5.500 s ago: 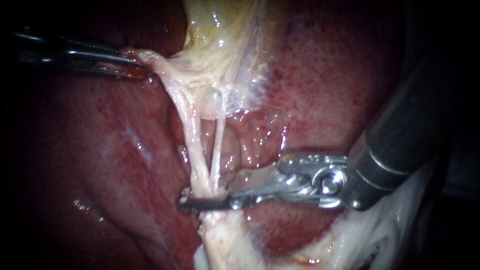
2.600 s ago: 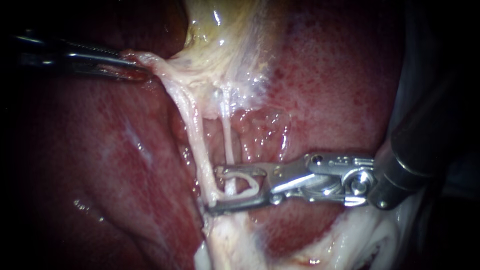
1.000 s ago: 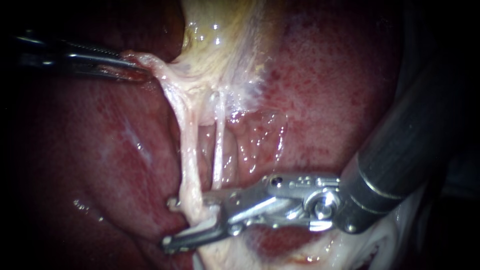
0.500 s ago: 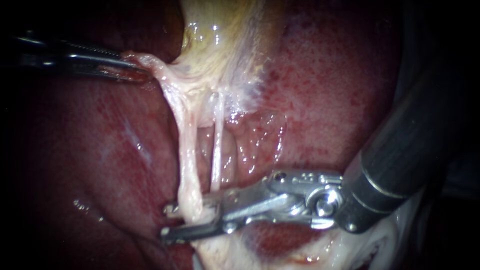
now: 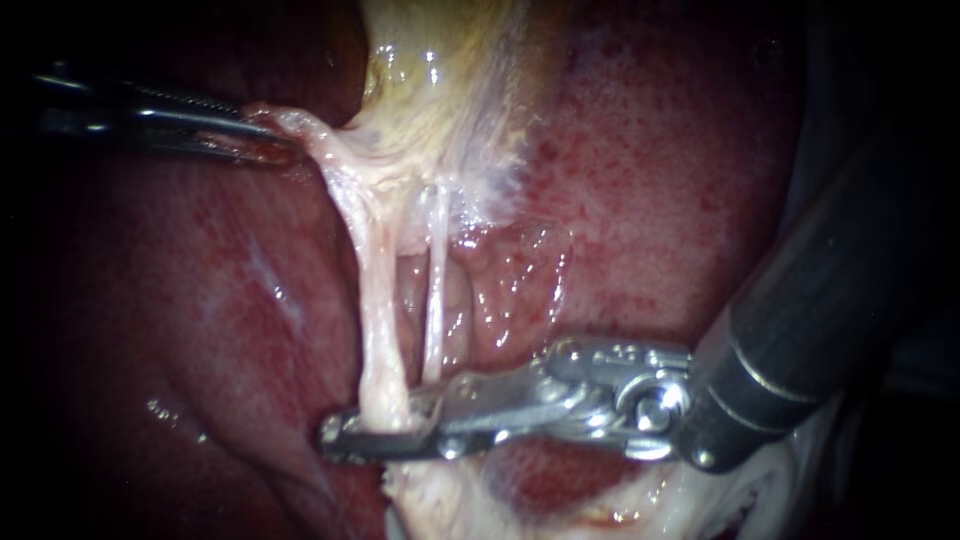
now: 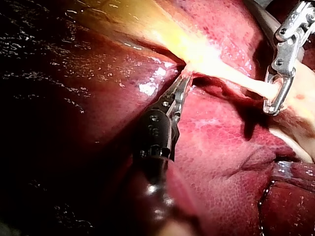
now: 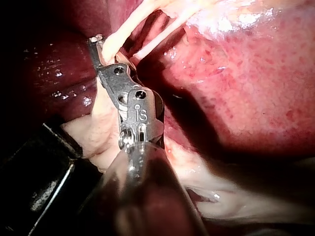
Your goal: Clipping first clip left tube
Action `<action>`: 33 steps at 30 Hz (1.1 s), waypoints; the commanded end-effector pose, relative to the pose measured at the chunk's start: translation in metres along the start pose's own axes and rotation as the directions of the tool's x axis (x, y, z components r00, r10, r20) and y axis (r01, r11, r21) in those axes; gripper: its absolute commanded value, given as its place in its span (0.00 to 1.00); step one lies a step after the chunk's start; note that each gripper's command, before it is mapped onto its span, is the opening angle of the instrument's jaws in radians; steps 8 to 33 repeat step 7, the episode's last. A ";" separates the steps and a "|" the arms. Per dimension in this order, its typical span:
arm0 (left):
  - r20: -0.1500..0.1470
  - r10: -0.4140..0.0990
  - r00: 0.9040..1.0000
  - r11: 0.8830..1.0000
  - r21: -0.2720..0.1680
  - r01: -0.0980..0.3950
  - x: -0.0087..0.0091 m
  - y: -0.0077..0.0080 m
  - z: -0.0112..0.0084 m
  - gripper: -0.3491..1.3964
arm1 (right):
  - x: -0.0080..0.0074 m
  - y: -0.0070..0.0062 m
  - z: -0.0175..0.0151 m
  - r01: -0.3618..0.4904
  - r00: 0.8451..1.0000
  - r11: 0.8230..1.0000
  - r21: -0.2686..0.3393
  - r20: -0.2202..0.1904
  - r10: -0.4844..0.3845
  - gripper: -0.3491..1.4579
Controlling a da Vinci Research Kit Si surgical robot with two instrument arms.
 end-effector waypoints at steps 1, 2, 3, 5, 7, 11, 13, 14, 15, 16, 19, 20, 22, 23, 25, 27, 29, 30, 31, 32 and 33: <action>0.000 0.000 1.000 1.000 0.000 0.000 0.0000 0.0000 0.0000 0.00 | -0.0001 0.0001 0.0001 0.001 1.000 1.000 0.001 0.000 -0.001 0.00; 0.003 0.000 1.000 1.000 0.000 0.000 0.0000 0.0000 0.0000 0.00 | -0.0001 0.0001 0.0001 0.001 1.000 1.000 0.001 0.000 -0.001 0.00; 0.003 0.000 1.000 1.000 0.000 0.000 0.0000 0.0000 0.0000 0.00 | -0.0001 0.0001 0.0001 0.001 1.000 1.000 0.001 0.000 -0.001 0.00; 0.003 0.000 1.000 1.000 0.000 0.000 0.0000 0.0000 0.0000 0.00 | 0.0000 0.0001 0.0001 0.001 1.000 1.000 0.001 0.000 -0.001 0.00; 0.003 0.000 1.000 1.000 0.000 0.000 0.0000 0.0000 0.0000 0.00 | -0.0001 0.0001 0.0002 0.001 1.000 1.000 0.001 0.000 -0.001 0.00; 0.003 0.000 1.000 1.000 0.000 0.000 0.0000 0.0000 0.0000 0.00 | -0.0001 0.0001 0.0002 0.001 1.000 1.000 0.001 0.000 -0.001 0.00; 0.003 0.000 1.000 1.000 0.000 0.000 0.0000 0.0000 0.0000 0.00 | -0.0001 0.0001 0.0002 0.001 1.000 1.000 0.001 0.000 -0.001 0.00; 0.003 0.000 1.000 1.000 0.000 0.000 0.0000 0.0000 0.0000 0.00 | -0.0001 0.0001 0.0002 0.001 1.000 1.000 0.001 0.000 -0.001 0.00; 0.003 0.000 1.000 1.000 0.000 0.000 0.0000 0.0000 0.0000 0.00 | -0.0001 0.0001 0.0002 0.001 1.000 1.000 0.001 0.000 -0.001 0.00; 0.003 0.000 1.000 1.000 0.000 0.000 0.0000 0.0000 0.0000 0.00 | -0.0001 0.0001 0.0002 0.001 1.000 1.000 0.001 0.000 -0.001 0.00; 0.003 0.000 1.000 1.000 0.000 0.000 0.0000 0.0000 0.0000 0.00 | -0.0001 0.0001 0.0002 0.001 1.000 1.000 0.001 0.000 -0.001 0.00; 0.003 0.000 1.000 1.000 0.000 0.000 0.0000 0.0000 0.0000 0.00 | -0.0001 0.0001 0.0002 0.001 1.000 1.000 0.001 0.000 -0.001 0.00; 0.003 0.000 1.000 1.000 0.000 0.000 0.0000 0.0000 0.0000 0.00 | -0.0001 0.0001 0.0002 0.001 1.000 1.000 0.001 0.000 -0.001 0.00; 0.003 0.000 1.000 1.000 0.000 0.000 0.0000 0.0000 0.0000 0.00 | -0.0001 0.0001 0.0002 0.001 1.000 1.000 0.001 0.000 -0.001 0.00; 0.003 0.000 1.000 1.000 0.000 0.000 0.0000 0.0000 0.0000 0.00 | -0.0001 0.0001 0.0002 0.001 1.000 1.000 0.001 0.000 -0.001 0.00; 0.003 0.000 1.000 1.000 0.000 0.000 0.0000 0.0000 0.0000 0.00 | -0.0001 0.0001 0.0002 0.001 1.000 1.000 0.001 0.000 -0.001 0.00; 0.003 0.000 1.000 1.000 0.000 0.000 0.0000 0.0000 0.0000 0.00 | -0.0001 0.0001 0.0002 0.001 1.000 1.000 0.001 0.000 -0.001 0.00; 0.003 0.000 1.000 1.000 0.000 0.000 0.0000 0.0000 0.0000 0.00 | -0.0001 0.0001 0.0002 0.001 1.000 1.000 0.001 0.000 -0.001 0.00; 0.003 0.000 1.000 1.000 0.000 0.000 0.0000 0.0000 0.0000 0.00 | -0.0001 0.0001 0.0002 0.001 1.000 1.000 0.001 0.000 -0.001 0.00; 0.003 0.000 1.000 1.000 0.000 0.000 0.0000 0.0000 0.0000 0.00 | -0.0001 0.0001 0.0002 0.001 1.000 1.000 0.001 0.000 -0.001 0.00; 0.003 0.000 1.000 1.000 0.000 0.000 0.0000 0.0000 0.0000 0.00 | -0.0001 0.0001 0.0002 0.001 1.000 1.000 0.001 0.000 -0.001 0.00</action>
